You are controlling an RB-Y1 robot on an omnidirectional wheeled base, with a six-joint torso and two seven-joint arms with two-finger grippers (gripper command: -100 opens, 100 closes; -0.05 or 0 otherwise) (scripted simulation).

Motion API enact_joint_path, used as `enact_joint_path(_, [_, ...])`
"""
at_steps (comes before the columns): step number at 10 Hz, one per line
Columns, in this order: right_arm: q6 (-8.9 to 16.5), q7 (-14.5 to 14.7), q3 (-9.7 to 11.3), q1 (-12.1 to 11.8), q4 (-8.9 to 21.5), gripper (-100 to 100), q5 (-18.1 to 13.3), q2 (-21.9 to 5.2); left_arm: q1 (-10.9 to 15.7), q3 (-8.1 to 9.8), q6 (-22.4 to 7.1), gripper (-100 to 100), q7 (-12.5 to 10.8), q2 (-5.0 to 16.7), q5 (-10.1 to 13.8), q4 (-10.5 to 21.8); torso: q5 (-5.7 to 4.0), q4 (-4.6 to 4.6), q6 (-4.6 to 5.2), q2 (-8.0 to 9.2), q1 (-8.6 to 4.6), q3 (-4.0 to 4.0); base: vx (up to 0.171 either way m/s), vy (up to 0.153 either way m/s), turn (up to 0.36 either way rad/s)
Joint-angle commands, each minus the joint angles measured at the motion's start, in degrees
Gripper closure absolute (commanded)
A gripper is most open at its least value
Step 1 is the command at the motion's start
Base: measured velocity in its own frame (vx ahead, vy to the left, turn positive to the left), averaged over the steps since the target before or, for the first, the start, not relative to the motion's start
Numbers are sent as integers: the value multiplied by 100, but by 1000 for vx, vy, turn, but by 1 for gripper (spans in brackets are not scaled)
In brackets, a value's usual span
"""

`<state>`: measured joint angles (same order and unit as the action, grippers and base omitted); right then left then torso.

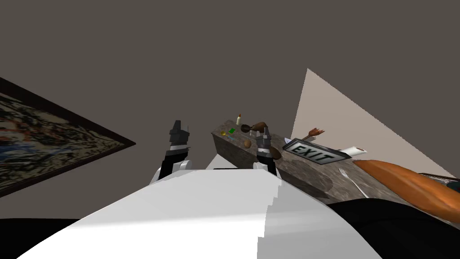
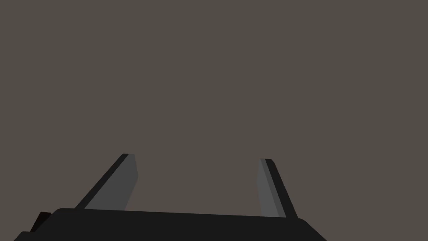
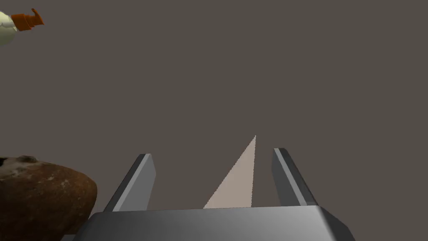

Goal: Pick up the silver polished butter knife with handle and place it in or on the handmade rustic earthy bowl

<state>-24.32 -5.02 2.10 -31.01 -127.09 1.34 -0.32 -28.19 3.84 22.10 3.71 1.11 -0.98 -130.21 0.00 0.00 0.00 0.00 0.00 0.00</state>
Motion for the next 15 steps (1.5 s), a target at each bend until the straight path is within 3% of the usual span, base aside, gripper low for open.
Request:
enact_joint_path(1, [85, -3, -136, -152, 82, -100, -66, -209, 0, 0, 0, 0, 0, 0, 0, 0, 0, 0, 0, 0, 0, 0, -3, -13, 96])
enact_joint_path(5, [268, 2, -435, -541, 265, -100, -265, -655, 0, 0, 0, 0, 0, 0, 0, 0, -3, 0, -1, 0, -13, 0, 2, -24, 127])
enact_joint_path(9, [498, 25, -820, -1110, 522, -100, -603, -1251, 1, 0, 0, 0, 0, 0, 0, 0, -1, 1, -2, 2, -5, 1, -4, -4, 211])
enact_joint_path(10, [498, 25, -820, -1114, 522, -100, -603, -1285, 1, 0, 0, 0, 0, 0, 0, 0, -1, 1, -2, 3, -4, 2, -4, -4, 59])
enact_joint_path(14, [735, 80, -1226, -1788, 826, -100, -1082, -2032, 0, 0, 0, 0, 0, 0, 0, 0, -1, 1, -2, 1, -5, 1, -4, 2, 260])
enact_joint_path(15, [735, 80, -1226, -1838, 826, -100, -1082, -2049, 0, 0, 0, 0, 0, 0, 0, 0, -1, 0, -2, 0, -7, 0, 0, -12, 102])
